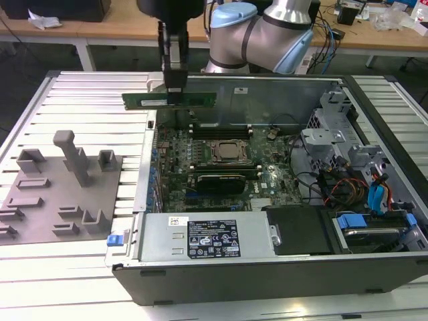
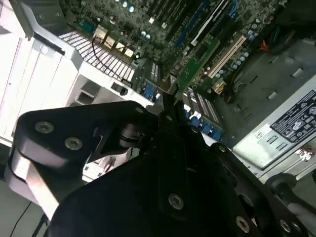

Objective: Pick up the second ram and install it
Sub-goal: 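Pick up the second ram and move it above second insertion slot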

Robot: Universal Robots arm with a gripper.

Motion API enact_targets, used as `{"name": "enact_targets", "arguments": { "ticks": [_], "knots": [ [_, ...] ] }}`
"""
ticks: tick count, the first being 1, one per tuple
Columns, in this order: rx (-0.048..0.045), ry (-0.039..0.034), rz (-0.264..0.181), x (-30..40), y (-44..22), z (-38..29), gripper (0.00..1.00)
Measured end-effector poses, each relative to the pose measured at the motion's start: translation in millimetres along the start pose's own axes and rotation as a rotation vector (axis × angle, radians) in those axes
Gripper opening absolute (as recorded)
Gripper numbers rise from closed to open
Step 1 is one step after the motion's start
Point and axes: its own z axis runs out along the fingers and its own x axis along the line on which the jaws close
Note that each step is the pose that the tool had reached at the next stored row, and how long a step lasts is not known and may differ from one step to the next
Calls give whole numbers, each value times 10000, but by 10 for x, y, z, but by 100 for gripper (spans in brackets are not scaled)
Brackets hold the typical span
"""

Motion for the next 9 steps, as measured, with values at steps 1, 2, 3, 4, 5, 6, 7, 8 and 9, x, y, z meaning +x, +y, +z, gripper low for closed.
{"name": "enact_targets", "arguments": {
  "ticks": [1,2,3,4,5,6,7,8,9],
  "knots": [
    [-12,-2,3,-15,-82,0,14],
    [-19,-3,2,-24,-122,0,14],
    [-25,-3,2,-34,-159,0,14],
    [-38,-3,2,-48,-217,0,14],
    [-58,-5,3,-70,-300,4,14],
    [-78,-8,2,-88,-362,12,14],
    [-102,-9,3,-103,-411,23,14],
    [-136,-10,5,-123,-468,49,14],
    [-166,-15,5,-141,-525,72,14]
  ]
}}
